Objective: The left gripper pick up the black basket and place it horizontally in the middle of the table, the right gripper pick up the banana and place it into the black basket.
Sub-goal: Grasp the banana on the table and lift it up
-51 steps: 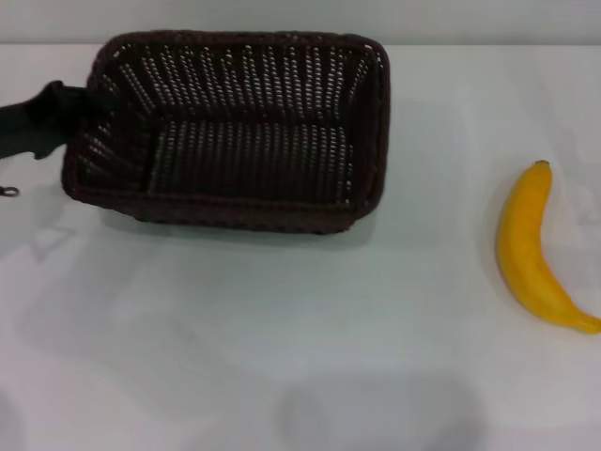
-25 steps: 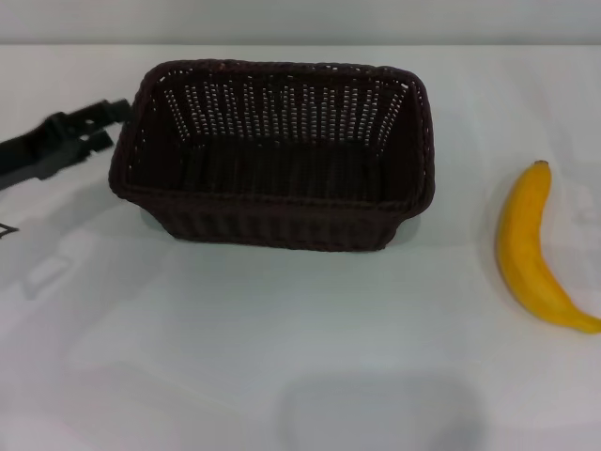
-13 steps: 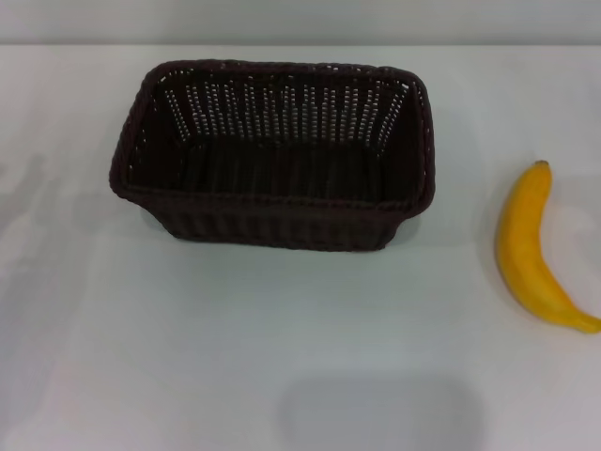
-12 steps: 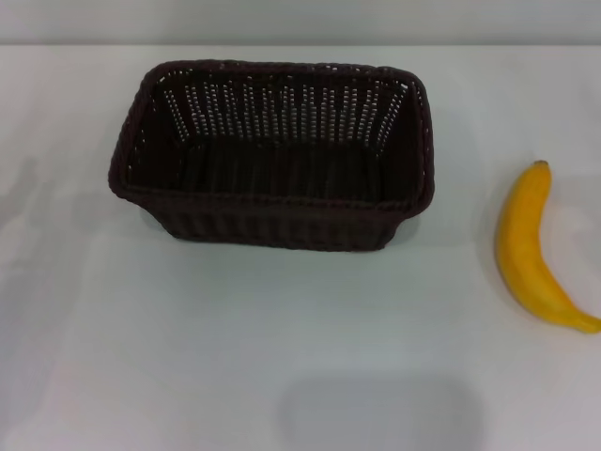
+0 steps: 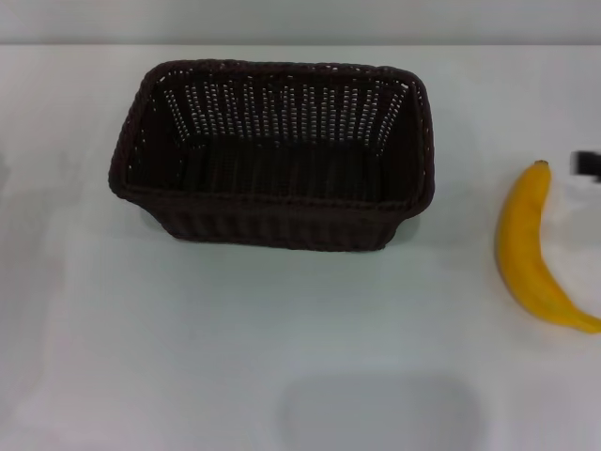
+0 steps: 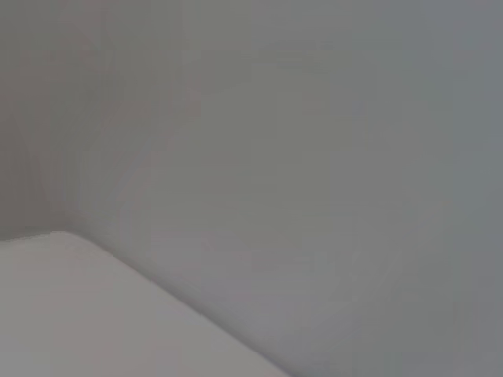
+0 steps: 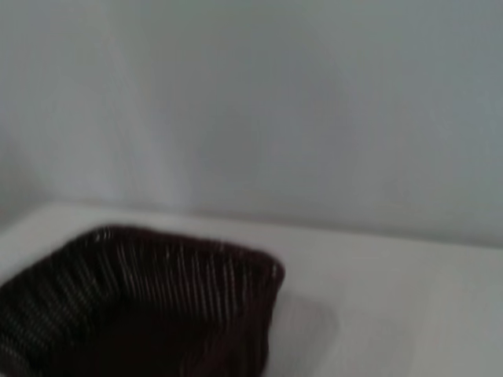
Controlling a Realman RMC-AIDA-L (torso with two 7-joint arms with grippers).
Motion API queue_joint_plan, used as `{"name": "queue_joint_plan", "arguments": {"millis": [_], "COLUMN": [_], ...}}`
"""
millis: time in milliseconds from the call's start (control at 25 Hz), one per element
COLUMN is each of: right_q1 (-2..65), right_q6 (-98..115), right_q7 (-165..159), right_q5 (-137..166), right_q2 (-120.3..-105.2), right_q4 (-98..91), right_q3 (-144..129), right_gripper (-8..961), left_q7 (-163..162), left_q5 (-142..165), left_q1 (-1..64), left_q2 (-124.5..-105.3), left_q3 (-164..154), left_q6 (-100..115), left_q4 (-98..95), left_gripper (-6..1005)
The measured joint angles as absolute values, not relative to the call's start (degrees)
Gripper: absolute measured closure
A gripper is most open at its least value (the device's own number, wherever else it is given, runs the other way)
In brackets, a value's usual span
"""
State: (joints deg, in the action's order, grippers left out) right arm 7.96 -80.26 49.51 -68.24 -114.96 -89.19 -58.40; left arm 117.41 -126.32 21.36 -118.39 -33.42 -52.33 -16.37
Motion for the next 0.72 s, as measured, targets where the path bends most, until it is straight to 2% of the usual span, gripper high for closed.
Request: {"name": "queue_joint_plan", "arguments": {"millis": [280, 480, 720], "right_q1": [12.6, 17.8, 20.4], "right_q6": [-76.2, -80.0, -80.7], "right_q7": [18.2, 4.6, -3.2], "right_q5": [-34.4, -27.6, -25.0], "right_q2": [-115.03, -115.11, -115.21], "right_q4": [-107.2, -104.9, -99.5], "right_q3": [-84.2, -93.6, -99.7], "right_gripper": [95, 95, 96], "left_q7": [125.3, 129.5, 130.9], "left_q5": [-129.5, -130.3, -129.9], "left_q1": [22.1, 22.3, 22.4], "left_q2": [-118.36, -118.62, -118.62], "left_q3": [-33.4, -33.4, -33.7], "left_q6": [-51.4, -51.6, -51.9], "left_q4": [-16.6, -16.4, -16.6], "left_gripper": [212, 212, 212]}}
